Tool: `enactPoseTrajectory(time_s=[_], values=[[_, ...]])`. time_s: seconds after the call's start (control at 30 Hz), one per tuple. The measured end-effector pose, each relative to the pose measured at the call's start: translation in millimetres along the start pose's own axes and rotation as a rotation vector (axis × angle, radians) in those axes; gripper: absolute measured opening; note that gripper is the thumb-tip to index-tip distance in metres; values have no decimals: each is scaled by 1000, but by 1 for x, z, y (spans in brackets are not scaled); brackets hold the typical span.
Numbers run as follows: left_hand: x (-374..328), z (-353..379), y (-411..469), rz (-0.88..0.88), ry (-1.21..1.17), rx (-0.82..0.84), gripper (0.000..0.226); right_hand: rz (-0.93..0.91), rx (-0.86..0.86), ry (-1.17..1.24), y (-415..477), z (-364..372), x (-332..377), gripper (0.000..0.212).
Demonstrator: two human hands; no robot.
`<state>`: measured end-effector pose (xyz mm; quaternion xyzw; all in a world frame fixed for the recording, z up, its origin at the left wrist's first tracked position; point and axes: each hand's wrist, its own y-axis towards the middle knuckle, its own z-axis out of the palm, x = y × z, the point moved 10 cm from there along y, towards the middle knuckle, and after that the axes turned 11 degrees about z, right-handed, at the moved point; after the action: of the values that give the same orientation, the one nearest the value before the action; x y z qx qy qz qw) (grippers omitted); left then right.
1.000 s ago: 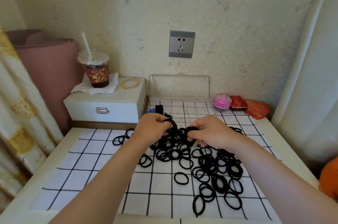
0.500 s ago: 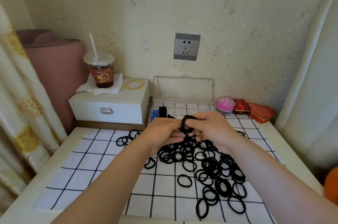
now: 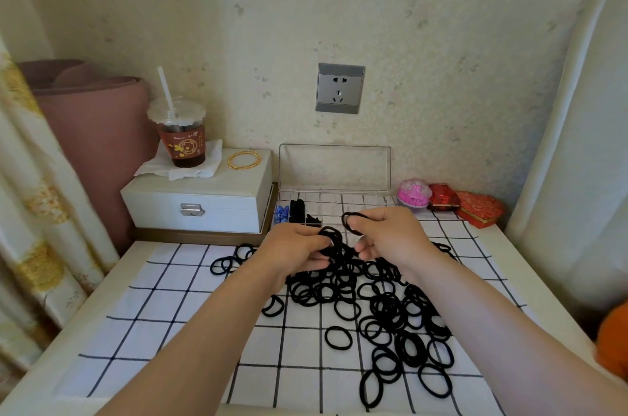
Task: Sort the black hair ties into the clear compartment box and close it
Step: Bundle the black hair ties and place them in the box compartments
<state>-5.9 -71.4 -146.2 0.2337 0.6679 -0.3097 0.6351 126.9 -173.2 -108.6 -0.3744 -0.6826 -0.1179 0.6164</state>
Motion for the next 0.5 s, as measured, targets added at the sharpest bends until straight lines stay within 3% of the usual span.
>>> enactPoseTrajectory(time_s=[0.1,0.23,0.5], values=[[2,-5,2,11,71,-25,32,-27,59,3,-3,0,7,16],[-5,1,0,56,106,38,22,-78,256,-50,-14,25,11,13],[-10,29,-12,-4,-133,306,24,-119,116,-288,-8,20,9,42]])
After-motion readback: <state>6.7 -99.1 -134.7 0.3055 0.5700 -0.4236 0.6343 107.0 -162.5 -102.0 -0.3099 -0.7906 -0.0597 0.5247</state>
